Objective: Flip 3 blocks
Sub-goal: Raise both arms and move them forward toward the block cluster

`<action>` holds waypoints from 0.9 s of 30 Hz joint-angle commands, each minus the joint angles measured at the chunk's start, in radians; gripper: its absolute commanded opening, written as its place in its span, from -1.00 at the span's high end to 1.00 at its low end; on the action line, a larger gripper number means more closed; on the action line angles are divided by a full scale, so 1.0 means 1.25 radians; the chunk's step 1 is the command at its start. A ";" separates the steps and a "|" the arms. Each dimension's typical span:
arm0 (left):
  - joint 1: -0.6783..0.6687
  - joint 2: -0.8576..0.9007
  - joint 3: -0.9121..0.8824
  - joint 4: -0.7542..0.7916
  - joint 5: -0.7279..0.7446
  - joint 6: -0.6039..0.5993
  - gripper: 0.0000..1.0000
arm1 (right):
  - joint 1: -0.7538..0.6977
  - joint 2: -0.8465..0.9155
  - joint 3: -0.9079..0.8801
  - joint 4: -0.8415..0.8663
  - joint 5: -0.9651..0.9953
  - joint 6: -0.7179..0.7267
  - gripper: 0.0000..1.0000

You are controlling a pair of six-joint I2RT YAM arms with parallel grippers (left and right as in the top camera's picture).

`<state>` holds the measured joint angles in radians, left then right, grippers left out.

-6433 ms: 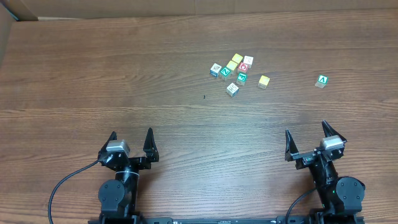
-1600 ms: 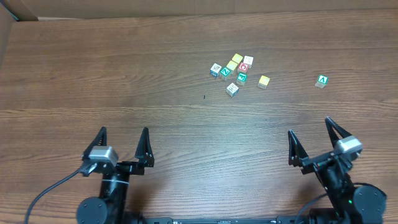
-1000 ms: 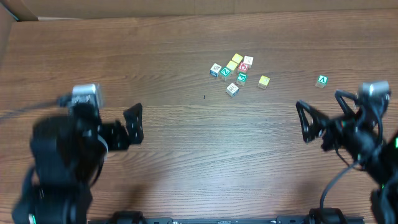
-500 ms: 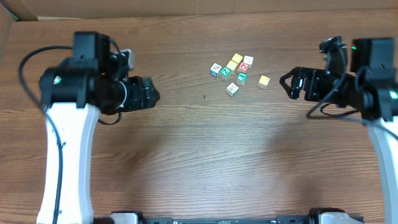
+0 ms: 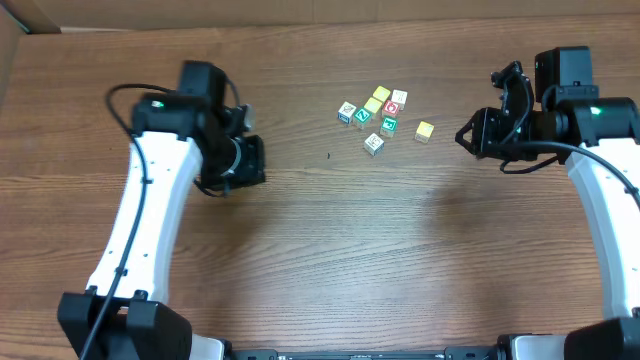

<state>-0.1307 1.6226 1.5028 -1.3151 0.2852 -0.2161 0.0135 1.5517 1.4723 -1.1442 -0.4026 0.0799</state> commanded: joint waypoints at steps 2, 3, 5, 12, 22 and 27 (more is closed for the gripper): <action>-0.052 0.005 -0.071 0.092 -0.009 -0.023 0.92 | 0.002 0.045 0.016 0.036 0.030 -0.002 -0.20; -0.061 0.005 -0.081 0.115 -0.013 -0.023 0.92 | 0.005 0.057 0.016 0.055 0.038 -0.007 -0.27; -0.078 0.005 -0.094 0.155 -0.029 -0.031 0.92 | 0.014 0.081 0.016 0.088 0.037 -0.026 -0.40; -0.115 0.008 -0.114 0.218 -0.094 -0.081 0.14 | 0.081 0.203 0.016 0.200 0.114 -0.027 -0.49; -0.134 0.031 -0.114 0.218 -0.109 -0.091 -0.99 | 0.109 0.338 0.016 0.316 0.261 0.197 -0.37; -0.134 0.031 -0.114 0.218 -0.109 -0.091 -1.00 | 0.118 0.369 0.016 0.335 0.240 0.296 -0.24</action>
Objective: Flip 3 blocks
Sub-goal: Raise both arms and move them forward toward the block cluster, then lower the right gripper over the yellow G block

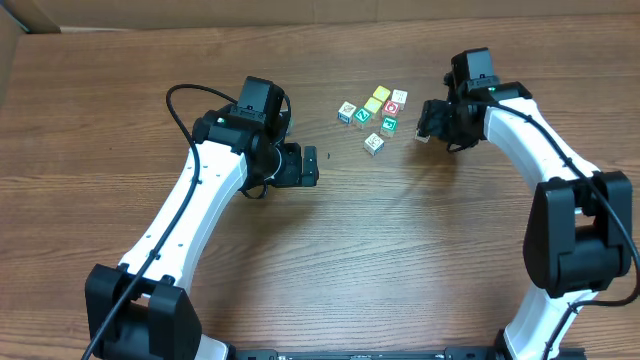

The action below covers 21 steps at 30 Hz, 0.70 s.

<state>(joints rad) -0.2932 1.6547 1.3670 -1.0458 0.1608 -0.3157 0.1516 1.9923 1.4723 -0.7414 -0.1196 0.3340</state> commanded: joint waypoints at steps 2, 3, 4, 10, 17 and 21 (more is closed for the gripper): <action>-0.004 0.005 -0.005 0.003 -0.009 -0.011 -0.99 | 0.016 0.028 0.016 0.031 0.007 0.093 -0.23; -0.004 0.005 -0.005 0.003 -0.009 -0.011 -1.00 | 0.022 0.036 0.016 0.044 0.007 0.093 -0.23; -0.004 0.005 -0.005 0.003 -0.009 -0.011 -0.99 | 0.028 0.040 0.016 0.053 0.009 0.093 -0.23; -0.004 0.005 -0.005 0.003 -0.009 -0.011 -1.00 | 0.042 0.068 0.016 0.072 0.054 0.138 -0.26; -0.004 0.005 -0.005 0.003 -0.009 -0.011 -1.00 | 0.042 0.069 0.016 0.084 0.077 0.158 -0.16; -0.004 0.005 -0.005 0.003 -0.009 -0.011 -1.00 | 0.042 0.069 0.016 0.084 0.125 0.158 -0.53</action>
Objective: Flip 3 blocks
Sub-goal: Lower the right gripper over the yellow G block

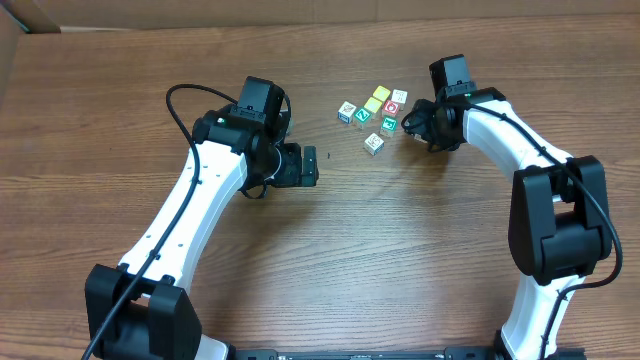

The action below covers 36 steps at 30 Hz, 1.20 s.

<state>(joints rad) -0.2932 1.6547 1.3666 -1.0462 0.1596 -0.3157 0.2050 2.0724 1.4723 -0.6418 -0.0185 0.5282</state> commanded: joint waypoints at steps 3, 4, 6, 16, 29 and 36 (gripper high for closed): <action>-0.004 0.005 -0.005 0.003 -0.009 -0.011 -1.00 | -0.001 0.005 0.016 0.009 0.031 0.003 -1.00; -0.004 0.005 -0.005 0.003 -0.009 -0.011 -0.99 | 0.000 0.005 0.016 0.020 0.024 0.004 -1.00; -0.004 0.005 -0.005 0.003 -0.009 -0.011 -1.00 | 0.000 0.005 0.016 0.042 -0.010 0.003 -1.00; -0.004 0.005 -0.005 0.003 -0.009 -0.011 -1.00 | -0.001 0.007 0.016 0.025 0.031 0.045 0.26; -0.004 0.005 -0.005 0.003 -0.009 -0.011 -1.00 | 0.027 0.011 0.016 0.031 0.032 0.041 -0.31; -0.004 0.005 -0.005 0.003 -0.009 -0.011 -1.00 | 0.031 0.016 0.015 0.020 0.070 0.039 0.03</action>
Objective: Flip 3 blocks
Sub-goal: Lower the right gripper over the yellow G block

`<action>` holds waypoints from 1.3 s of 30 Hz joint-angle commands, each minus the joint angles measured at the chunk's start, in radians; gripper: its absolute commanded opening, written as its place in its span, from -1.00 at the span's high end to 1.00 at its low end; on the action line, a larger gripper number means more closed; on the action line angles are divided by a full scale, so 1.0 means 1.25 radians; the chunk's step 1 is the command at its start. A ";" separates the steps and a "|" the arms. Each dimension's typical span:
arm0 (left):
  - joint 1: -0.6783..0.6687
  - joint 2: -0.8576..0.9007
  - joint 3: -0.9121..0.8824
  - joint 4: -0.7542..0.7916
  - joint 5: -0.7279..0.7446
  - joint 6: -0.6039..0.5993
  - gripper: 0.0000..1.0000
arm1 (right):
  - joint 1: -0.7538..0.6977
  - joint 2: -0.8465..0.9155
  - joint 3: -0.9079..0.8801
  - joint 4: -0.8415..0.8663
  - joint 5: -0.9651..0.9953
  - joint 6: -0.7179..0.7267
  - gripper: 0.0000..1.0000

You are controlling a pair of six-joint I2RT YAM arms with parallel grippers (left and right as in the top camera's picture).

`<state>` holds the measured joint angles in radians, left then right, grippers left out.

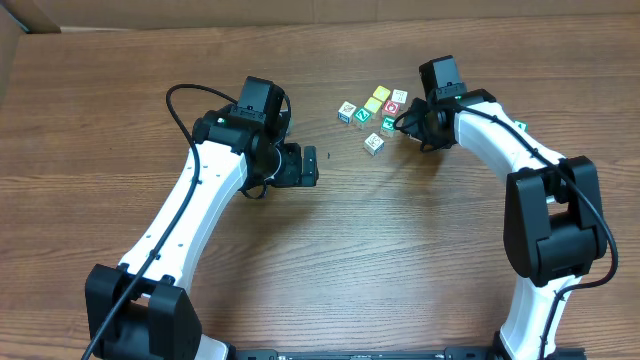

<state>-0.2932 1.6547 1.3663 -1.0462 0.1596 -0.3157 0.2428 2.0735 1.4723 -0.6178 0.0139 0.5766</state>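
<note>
Several small lettered blocks lie in a cluster at the back middle of the table: a white one (347, 112), yellow ones (381, 93), a red one (391, 108), a green one (388, 124) and a white one (373, 143) nearest the front. My right gripper (407, 122) is low at the cluster's right edge, right beside the green and red blocks. Its fingers are hidden under the wrist. My left gripper (312, 158) hovers left of the cluster, pointing right, with nothing seen between its fingers.
The wooden table (330, 260) stretches bare toward the front. A cardboard wall (300, 12) runs along the back edge. Both white arms reach in from the front corners, the right one arching over the table's right side.
My right gripper has shifted slightly left, from just right of the cluster to touching distance of the green and red blocks. The left arm has not moved.
Both grippers started far out to the sides, with a yellow block lying alone right of the cluster. Then the left gripper stood near the cluster's left and the right gripper over that yellow block. That block is no longer visible, and the right gripper has crept leftward.
</note>
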 commanded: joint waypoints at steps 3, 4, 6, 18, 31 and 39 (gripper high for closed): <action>-0.004 0.005 -0.004 0.003 -0.009 -0.011 -1.00 | 0.000 0.016 0.015 0.001 0.073 0.000 0.03; -0.004 0.005 -0.004 0.003 -0.009 -0.011 -1.00 | 0.000 0.016 0.015 0.002 0.073 -0.001 0.03; -0.004 0.005 -0.004 0.003 -0.009 -0.011 -0.99 | 0.000 0.016 0.015 0.003 0.072 0.000 0.03; -0.004 0.005 -0.004 0.003 -0.009 -0.011 -1.00 | 0.020 0.031 0.015 0.016 0.074 -0.001 0.03; -0.004 0.005 -0.004 0.003 -0.009 -0.011 -1.00 | 0.020 0.031 0.016 0.022 0.093 -0.057 0.32; -0.004 0.005 -0.004 0.003 -0.009 -0.011 -0.99 | 0.019 0.031 0.030 -0.005 0.090 -0.058 0.33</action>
<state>-0.2932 1.6547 1.3663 -1.0458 0.1596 -0.3157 0.2653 2.1075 1.4776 -0.6132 0.1158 0.5167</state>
